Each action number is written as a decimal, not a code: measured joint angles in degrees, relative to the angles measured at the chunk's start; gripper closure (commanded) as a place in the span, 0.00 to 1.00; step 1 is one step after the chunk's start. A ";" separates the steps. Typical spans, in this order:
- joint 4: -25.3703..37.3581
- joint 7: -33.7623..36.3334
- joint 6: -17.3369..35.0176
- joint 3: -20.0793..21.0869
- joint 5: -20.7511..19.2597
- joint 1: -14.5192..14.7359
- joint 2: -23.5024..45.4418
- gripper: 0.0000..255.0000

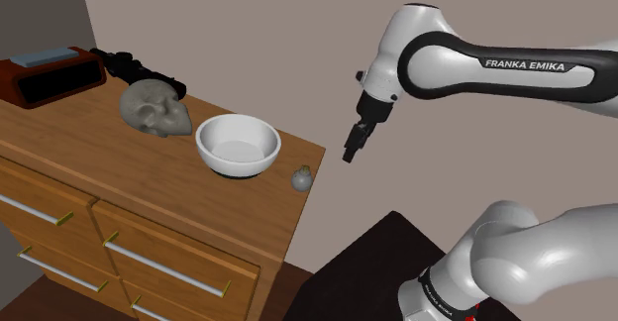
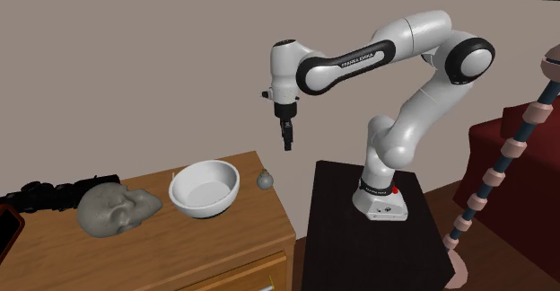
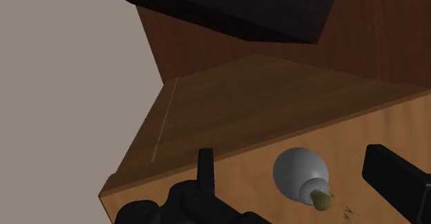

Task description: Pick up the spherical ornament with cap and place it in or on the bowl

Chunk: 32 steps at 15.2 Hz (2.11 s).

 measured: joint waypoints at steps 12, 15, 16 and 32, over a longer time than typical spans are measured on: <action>-0.68 -7.27 19.86 1.76 7.20 5.78 14.33 0.00; -1.68 -7.46 22.60 2.08 7.65 6.07 16.00 0.00; -2.11 -7.63 23.37 2.09 7.77 6.11 16.34 0.00; -2.18 -7.63 24.06 2.18 7.86 6.17 16.84 1.00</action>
